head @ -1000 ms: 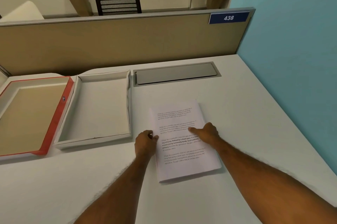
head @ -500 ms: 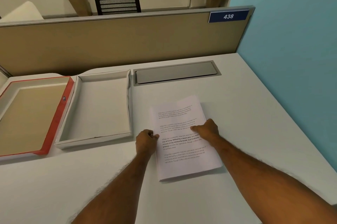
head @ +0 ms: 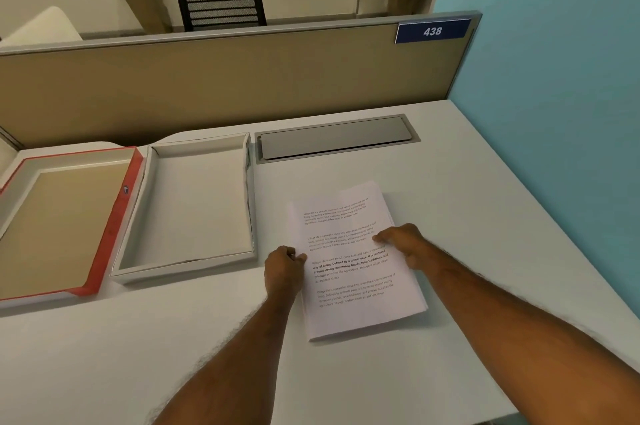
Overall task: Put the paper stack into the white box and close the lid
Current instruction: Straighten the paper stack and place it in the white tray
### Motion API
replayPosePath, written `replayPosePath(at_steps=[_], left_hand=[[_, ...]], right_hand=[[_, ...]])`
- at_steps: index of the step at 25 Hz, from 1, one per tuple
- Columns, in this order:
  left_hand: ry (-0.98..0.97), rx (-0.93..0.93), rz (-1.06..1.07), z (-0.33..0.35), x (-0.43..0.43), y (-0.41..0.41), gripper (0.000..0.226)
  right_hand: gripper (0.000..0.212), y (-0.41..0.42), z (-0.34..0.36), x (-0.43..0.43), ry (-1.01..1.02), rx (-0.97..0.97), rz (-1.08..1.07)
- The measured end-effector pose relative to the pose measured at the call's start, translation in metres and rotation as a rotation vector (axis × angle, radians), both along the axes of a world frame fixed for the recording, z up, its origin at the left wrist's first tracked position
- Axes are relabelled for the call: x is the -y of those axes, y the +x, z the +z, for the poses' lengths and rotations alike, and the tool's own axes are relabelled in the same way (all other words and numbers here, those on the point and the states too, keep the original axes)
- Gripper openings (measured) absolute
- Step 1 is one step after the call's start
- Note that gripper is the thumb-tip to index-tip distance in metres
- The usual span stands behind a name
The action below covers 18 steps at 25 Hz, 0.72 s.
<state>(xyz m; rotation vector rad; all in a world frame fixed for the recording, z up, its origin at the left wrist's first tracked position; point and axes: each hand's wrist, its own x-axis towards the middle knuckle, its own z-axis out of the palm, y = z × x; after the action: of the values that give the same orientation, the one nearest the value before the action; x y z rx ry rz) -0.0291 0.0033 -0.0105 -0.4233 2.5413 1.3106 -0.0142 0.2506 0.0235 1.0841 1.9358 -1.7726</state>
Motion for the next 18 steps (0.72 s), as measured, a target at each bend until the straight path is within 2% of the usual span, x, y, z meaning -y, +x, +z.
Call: replayPosePath(at_steps=[7,13,14,17,18], left_hand=[[0.038,-0.023,-0.013,-0.004,0.002,0.003,0.037],[0.041,-0.023,-0.191,-0.002,0.003,0.001,0.05],[0.107,-0.007,-0.225,0.001,0.006,0.002,0.051],[0.522,0.02,-0.22,0.017,0.011,0.009,0.042],[0.577,-0.008,-0.196,0.025,0.011,0.012,0.038]], right_hand=[[0.042,0.011,0.009,0.004,0.117,-0.183,0.21],[0.031,0.046,0.037,0.01,0.046,-0.457,0.194],[0.031,0.052,0.042,0.01,0.041,-0.484,0.185],[0.03,0.064,0.052,0.009,0.059,-0.534,0.172],[0.03,0.066,0.052,0.009,0.061,-0.53,0.167]])
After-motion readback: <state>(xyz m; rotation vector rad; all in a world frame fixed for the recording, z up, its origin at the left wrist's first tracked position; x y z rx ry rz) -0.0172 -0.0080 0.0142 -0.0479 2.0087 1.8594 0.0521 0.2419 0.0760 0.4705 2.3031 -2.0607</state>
